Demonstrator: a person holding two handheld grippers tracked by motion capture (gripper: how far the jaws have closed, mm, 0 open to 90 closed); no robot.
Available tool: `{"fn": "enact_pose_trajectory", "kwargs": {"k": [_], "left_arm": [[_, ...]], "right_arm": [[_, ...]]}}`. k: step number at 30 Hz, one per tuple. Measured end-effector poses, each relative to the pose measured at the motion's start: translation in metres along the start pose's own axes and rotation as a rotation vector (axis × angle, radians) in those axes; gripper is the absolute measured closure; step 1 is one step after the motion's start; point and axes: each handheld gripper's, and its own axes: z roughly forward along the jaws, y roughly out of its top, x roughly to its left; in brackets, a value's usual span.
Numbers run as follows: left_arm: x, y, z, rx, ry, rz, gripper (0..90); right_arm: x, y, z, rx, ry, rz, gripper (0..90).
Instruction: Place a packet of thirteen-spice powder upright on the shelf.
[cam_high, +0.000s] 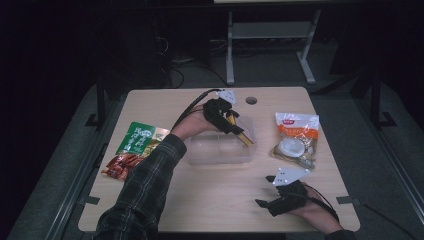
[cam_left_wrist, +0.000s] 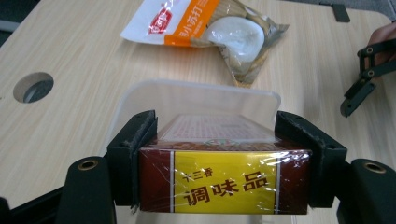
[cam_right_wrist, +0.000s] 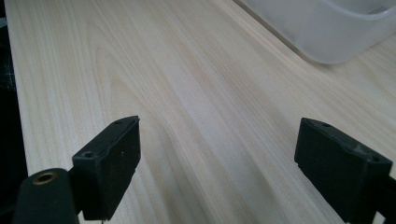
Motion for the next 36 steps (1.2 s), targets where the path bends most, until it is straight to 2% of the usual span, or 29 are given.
{"fn": "enact_pose_trajectory", "kwargs": {"k": [6,12,19,23,28,36], "left_arm": [[0.0,0.007,0.007,-0.007,-0.006,0.009,31.0],[0.0,0.01,0.02,-0.039,-0.018,-0.009,30.9],[-0.002,0.012,0.032,-0.028,-0.03,0.002,30.9],[-0.003,0.011,0.039,-0.028,-0.045,-0.009,30.0],[-0.007,0.014,0.033,-0.031,-0.039,-0.005,24.9],[-0.013,0.009,0.0,-0.042,-0.01,-0.007,21.2]], "right_arm": [[0.0,0.0,0.0,0.0,0.003,0.003,14.1],[0.001,0.0,0.001,0.003,0.01,-0.005,14.1],[0.001,0.0,0.001,0.005,0.011,-0.007,14.1],[0.0,0.0,0.001,0.005,0.012,-0.008,14.1],[0.0,0.0,0.001,0.006,0.012,-0.01,14.1],[0.001,0.001,0.004,0.014,0.017,-0.012,14.1]]}}
